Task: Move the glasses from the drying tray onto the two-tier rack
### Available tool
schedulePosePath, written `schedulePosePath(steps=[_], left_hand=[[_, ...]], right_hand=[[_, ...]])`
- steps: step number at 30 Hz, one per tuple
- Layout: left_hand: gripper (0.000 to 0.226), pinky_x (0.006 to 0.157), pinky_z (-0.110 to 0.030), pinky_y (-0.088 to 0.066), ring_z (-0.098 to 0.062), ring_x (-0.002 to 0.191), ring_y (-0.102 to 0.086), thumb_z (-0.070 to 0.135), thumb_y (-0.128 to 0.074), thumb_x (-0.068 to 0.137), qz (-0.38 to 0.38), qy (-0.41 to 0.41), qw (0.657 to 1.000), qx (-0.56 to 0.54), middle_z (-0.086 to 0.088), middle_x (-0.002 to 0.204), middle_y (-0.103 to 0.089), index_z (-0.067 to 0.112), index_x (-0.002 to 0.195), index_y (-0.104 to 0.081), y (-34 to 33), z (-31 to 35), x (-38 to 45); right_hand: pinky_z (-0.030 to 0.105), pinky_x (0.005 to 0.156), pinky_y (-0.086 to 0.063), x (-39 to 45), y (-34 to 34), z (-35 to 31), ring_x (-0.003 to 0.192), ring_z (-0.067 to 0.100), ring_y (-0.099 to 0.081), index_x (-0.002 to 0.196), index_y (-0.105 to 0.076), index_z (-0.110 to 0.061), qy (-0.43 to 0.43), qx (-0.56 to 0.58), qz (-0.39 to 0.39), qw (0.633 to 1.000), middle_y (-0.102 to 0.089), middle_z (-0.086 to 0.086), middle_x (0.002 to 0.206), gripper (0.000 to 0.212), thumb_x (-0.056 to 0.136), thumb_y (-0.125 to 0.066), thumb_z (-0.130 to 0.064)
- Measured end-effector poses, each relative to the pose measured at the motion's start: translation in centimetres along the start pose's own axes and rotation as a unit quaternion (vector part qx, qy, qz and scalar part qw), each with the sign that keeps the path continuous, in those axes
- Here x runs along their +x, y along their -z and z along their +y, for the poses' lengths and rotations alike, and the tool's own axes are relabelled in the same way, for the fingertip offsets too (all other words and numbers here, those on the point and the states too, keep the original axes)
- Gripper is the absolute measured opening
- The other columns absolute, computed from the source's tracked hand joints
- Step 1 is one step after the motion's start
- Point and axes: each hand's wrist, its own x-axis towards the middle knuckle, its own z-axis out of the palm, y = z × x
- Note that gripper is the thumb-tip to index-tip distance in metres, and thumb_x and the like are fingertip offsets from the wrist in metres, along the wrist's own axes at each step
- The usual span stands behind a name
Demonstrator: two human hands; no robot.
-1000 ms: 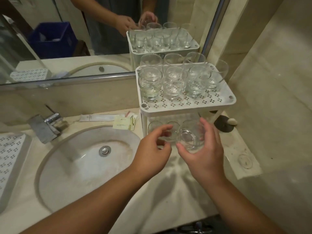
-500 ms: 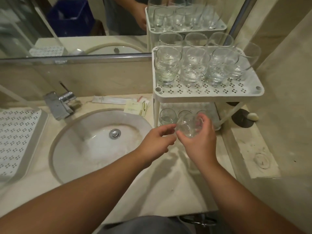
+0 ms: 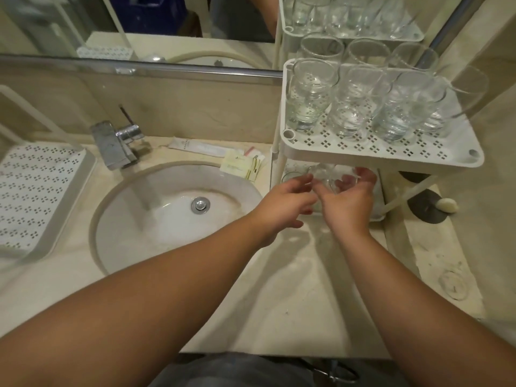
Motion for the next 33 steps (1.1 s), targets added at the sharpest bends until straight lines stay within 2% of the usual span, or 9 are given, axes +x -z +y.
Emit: schedulePosePath(steps=[6, 10, 14, 16, 18, 20, 22, 24, 33], left_hand=[[0.064, 0.088, -0.039, -0.054, -0.016, 0.107, -0.067, 0.025, -0.062, 0.09, -0.006, -0.01, 1.0, 0.015, 0.009, 0.148, -0.048, 0.036, 0.149, -0.041, 0.2, -0.6, 1.1], [0.061, 0.092, -0.042, -0.054, -0.017, 0.106, -0.067, 0.02, -0.058, 0.093, 0.013, -0.021, 0.999, 0.022, 0.003, 0.148, -0.048, 0.035, 0.15, -0.039, 0.2, -1.5, 1.6], [0.061, 0.091, -0.038, -0.054, -0.018, 0.112, -0.064, 0.023, -0.057, 0.094, 0.038, -0.041, 0.997, 0.053, 0.004, 0.15, -0.046, 0.032, 0.151, -0.038, 0.4, -2.2, 2.1], [0.06, 0.092, -0.028, -0.053, -0.014, 0.115, -0.062, 0.025, -0.057, 0.093, 0.052, -0.063, 0.992, 0.098, 0.004, 0.152, -0.045, 0.03, 0.151, -0.039, 0.6, -2.8, 2.4], [0.06, 0.073, -0.003, -0.046, 0.004, 0.094, -0.06, 0.023, -0.056, 0.093, 0.063, -0.091, 0.98, 0.162, 0.005, 0.153, -0.044, 0.027, 0.15, -0.04, 0.8, -3.1, 2.3], [0.06, 0.076, 0.0, -0.044, -0.001, 0.095, -0.062, 0.02, -0.055, 0.093, 0.077, -0.133, 0.952, 0.265, 0.003, 0.153, -0.045, 0.023, 0.15, -0.041, 1.0, -3.4, 2.2], [0.059, 0.097, -0.027, -0.049, -0.02, 0.117, -0.06, 0.019, -0.053, 0.092, 0.083, -0.184, 0.89, 0.408, -0.001, 0.152, -0.044, 0.021, 0.15, -0.042, 1.1, -4.1, 2.3], [0.057, 0.092, -0.041, -0.053, -0.026, 0.121, -0.057, 0.023, -0.052, 0.092, 0.091, -0.207, 0.832, 0.507, -0.002, 0.151, -0.042, 0.023, 0.148, -0.042, 1.2, -4.9, 2.4], [0.059, 0.066, -0.038, -0.041, -0.036, 0.107, -0.059, 0.025, -0.054, 0.09, 0.106, -0.161, 0.733, 0.653, -0.01, 0.153, -0.032, 0.024, 0.146, -0.037, 1.9, -6.5, 3.2]], right_hand=[[0.02, 0.078, -0.044, 1.7, -1.3, 0.2, 0.101, 0.02, -0.063, 0.122, -0.038, -0.017, -0.058, 0.038, 0.015, 0.997, -0.06, 0.008, 0.117, 0.077, 0.066, -0.09, -0.027], [-0.001, 0.063, -0.038, 3.2, -2.1, 0.7, 0.106, 0.019, -0.06, 0.117, -0.034, -0.018, -0.074, 0.04, 0.002, 0.996, -0.056, 0.006, 0.118, 0.073, 0.069, -0.089, -0.027], [0.003, 0.084, -0.027, 4.5, -2.4, 0.5, 0.125, 0.016, -0.051, 0.141, -0.03, -0.004, -0.08, -0.016, -0.041, 0.996, -0.053, 0.008, 0.138, 0.093, 0.076, -0.079, -0.047], [-0.001, 0.089, -0.022, 5.0, -2.6, 0.5, 0.132, 0.016, -0.046, 0.144, -0.035, -0.003, -0.068, -0.051, -0.052, 0.995, -0.051, 0.007, 0.144, 0.093, 0.078, -0.074, -0.055], [-0.001, 0.084, -0.023, 5.6, -2.8, 0.4, 0.128, 0.018, -0.051, 0.139, -0.045, -0.003, -0.063, -0.07, -0.052, 0.994, -0.055, 0.008, 0.14, 0.09, 0.074, -0.077, -0.056], [0.005, 0.09, -0.028, 6.0, -3.2, 0.2, 0.125, 0.019, -0.054, 0.134, -0.05, -0.002, -0.049, -0.099, -0.048, 0.993, -0.059, 0.009, 0.135, 0.088, 0.072, -0.077, -0.059], [0.014, 0.099, -0.031, 6.3, -3.7, 0.3, 0.127, 0.02, -0.052, 0.132, -0.055, -0.002, -0.015, -0.136, -0.057, 0.989, -0.059, 0.009, 0.134, 0.083, 0.075, -0.073, -0.06], [0.012, 0.095, -0.028, 6.5, -4.3, 0.3, 0.125, 0.019, -0.051, 0.128, -0.058, -0.004, 0.029, -0.163, -0.065, 0.984, -0.059, 0.008, 0.133, 0.074, 0.079, -0.071, -0.056], [0.017, 0.08, -0.039, 6.6, -6.6, 0.7, 0.103, 0.019, -0.061, 0.109, -0.065, -0.007, 0.095, -0.196, -0.073, 0.973, -0.066, 0.005, 0.11, 0.051, 0.074, -0.076, -0.042]])
